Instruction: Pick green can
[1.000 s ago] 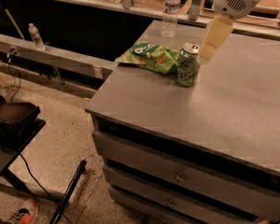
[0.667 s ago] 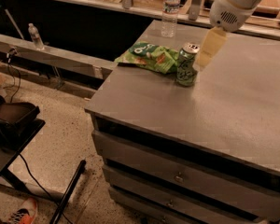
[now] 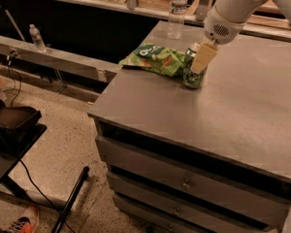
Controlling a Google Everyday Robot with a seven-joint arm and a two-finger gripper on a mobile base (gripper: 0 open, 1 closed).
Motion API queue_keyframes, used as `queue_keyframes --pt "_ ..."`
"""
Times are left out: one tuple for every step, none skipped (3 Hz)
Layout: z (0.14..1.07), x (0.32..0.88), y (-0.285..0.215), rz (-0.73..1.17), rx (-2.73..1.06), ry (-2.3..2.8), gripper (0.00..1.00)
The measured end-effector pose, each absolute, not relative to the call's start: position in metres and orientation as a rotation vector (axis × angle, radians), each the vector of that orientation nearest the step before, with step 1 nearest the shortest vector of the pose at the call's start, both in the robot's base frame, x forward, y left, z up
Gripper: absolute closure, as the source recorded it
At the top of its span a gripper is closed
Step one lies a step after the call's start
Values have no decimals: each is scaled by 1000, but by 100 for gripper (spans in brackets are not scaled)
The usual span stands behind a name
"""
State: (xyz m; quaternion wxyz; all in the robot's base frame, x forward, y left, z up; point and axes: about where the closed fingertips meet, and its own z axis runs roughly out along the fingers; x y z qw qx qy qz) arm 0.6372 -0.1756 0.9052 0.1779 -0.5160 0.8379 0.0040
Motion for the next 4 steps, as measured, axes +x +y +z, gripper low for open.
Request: queue_keyframes --pt "899 637 -164 51 -1488 2369 64" --pt "909 632 -166 114 -1463 2339 88" --pt "943 611 -192 184 -1352 2270 100" --pt "943 611 -192 184 -1352 2270 100"
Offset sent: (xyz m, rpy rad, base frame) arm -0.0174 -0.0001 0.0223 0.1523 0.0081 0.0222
